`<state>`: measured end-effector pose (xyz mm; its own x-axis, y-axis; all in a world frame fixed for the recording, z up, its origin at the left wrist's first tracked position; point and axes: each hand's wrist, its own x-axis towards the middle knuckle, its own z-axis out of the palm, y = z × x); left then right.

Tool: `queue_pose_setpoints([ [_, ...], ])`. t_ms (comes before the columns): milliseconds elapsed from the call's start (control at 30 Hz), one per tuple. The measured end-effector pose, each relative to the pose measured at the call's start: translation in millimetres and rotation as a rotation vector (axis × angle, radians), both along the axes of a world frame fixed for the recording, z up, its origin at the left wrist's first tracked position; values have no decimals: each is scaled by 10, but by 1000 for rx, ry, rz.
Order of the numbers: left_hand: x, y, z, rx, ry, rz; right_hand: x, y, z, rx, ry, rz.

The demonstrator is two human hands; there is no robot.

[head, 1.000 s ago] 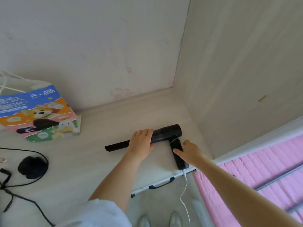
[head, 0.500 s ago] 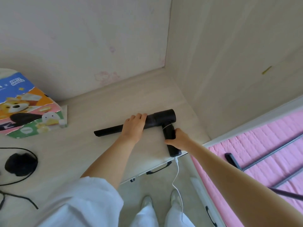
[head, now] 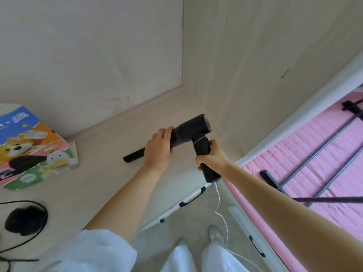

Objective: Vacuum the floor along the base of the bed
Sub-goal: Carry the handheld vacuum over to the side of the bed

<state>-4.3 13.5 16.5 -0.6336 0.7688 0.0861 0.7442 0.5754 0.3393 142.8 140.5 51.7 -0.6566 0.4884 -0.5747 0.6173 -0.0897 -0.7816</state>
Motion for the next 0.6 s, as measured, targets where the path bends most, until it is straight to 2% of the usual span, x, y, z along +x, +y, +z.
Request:
queue_pose_setpoints([
  [233,238,46,154,144,60,-119,330,-146,225,144,50,-120],
  [400,542,185,193,221,29,-130,674,-105,329,188,77,-149],
  [500,769,314,262,253,9,-138,929,-23,472,136,122,-175],
  [600,1025,453,360,271,-15,-139,1227,108,608,-16,194,-240],
])
